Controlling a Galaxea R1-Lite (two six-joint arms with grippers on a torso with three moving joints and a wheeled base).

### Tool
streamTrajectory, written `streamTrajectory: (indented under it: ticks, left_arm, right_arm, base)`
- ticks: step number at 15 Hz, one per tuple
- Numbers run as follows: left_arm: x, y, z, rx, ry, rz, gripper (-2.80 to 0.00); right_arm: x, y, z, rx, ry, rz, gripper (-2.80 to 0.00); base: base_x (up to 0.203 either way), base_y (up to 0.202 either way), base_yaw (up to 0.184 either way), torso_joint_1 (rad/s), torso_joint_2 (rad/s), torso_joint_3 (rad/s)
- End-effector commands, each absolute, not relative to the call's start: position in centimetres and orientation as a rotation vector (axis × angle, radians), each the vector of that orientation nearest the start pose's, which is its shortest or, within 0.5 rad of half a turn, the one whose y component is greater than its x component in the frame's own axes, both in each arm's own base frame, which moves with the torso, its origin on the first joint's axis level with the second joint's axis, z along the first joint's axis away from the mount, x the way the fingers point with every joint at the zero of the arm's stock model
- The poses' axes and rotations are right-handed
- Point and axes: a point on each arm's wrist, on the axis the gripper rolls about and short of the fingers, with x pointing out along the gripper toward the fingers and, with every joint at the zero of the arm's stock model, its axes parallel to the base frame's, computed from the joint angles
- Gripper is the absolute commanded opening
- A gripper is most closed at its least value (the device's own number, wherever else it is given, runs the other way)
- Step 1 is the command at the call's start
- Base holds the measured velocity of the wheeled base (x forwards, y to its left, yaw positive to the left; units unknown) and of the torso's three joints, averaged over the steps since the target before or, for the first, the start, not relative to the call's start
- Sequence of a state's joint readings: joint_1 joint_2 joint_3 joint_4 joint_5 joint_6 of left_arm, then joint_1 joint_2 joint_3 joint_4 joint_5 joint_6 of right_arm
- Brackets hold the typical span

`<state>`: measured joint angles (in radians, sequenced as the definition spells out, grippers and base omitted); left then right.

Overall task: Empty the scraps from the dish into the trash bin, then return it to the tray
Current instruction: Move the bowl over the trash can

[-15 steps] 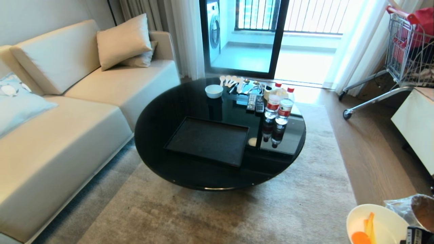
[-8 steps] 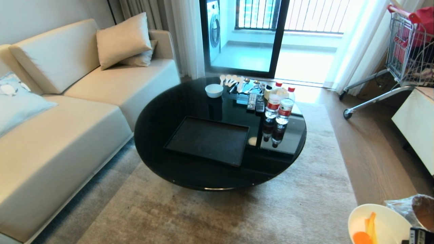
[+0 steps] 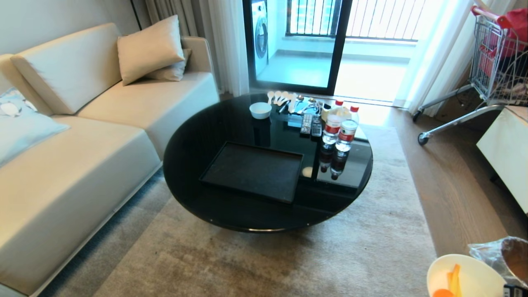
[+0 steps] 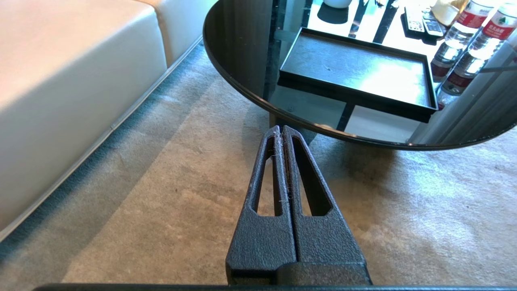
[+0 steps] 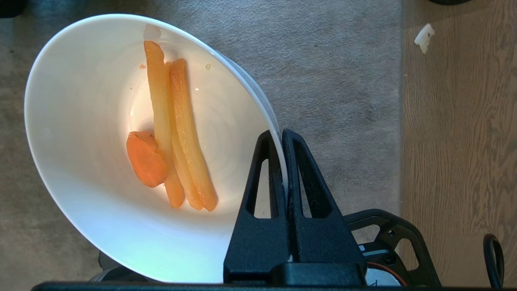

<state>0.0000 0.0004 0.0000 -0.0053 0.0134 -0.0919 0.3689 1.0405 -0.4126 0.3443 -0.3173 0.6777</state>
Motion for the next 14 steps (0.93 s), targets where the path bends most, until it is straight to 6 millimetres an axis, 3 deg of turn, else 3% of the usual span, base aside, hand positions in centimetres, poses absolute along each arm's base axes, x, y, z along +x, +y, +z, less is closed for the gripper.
streamTrajectory:
  ticks: [1,10,14]
  left_arm:
    - [-2.28,0.03,7.61,-0.094,-0.007,0.014,-2.8]
    - [-2.28,0.03,7.61,-0.094,-0.007,0.014,-2.8]
    - [-2.28,0.03,7.61,-0.094,-0.007,0.014,-2.8]
  right_arm:
    - [8.79,2.65,13.28,0.302,0.882,-0.263,-2.8]
    - [8.88,2.69,13.23,0.306,0.891,-0.266,-2.8]
    - [8.88,2.7,13.27,0.33,0.888,-0.281,-2.8]
  base:
    - [0.0,0.0,0.0,0.0,0.0,0.0]
    - [0.0,0.0,0.0,0.0,0.0,0.0]
    - [-0.004,0.007,-0.138,0.002,0.0,0.0]
